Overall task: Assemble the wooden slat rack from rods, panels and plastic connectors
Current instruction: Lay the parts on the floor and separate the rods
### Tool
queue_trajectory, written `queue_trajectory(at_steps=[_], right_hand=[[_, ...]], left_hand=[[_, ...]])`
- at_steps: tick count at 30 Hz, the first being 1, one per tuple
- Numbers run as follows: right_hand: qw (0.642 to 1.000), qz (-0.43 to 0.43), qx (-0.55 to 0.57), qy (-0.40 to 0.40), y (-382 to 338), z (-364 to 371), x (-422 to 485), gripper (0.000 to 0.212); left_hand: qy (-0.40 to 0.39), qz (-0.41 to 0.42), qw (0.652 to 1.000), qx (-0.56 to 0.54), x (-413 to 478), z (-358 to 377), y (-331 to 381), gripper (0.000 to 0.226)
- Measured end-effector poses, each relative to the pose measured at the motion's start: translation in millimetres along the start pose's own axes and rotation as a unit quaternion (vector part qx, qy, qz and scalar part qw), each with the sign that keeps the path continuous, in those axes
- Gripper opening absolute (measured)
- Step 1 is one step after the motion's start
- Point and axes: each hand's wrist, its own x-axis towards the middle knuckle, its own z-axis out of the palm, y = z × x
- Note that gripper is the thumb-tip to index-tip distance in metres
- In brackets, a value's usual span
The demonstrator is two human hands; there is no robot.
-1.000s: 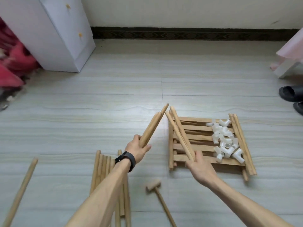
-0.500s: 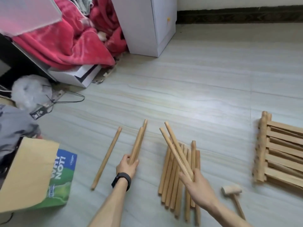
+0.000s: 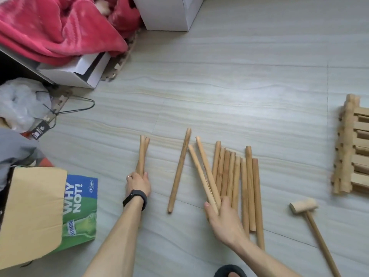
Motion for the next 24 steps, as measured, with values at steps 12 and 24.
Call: queue_trajectory(at_steps=[12,24], right_hand=[[0.996,0.02,-0.046,-0.076,-27.4,48.1,1.1,0.036],[0.996,-0.026,0.086,0.009,-19.5,40.9,-12.5,0.026]], left_hand=[[-0.113,0.108,0.968,-0.198,-32.7,13.6,33.2,0.023],[-0.171,-0.03,0.917,-0.358,-26.7,16.1,24.5,0.003]])
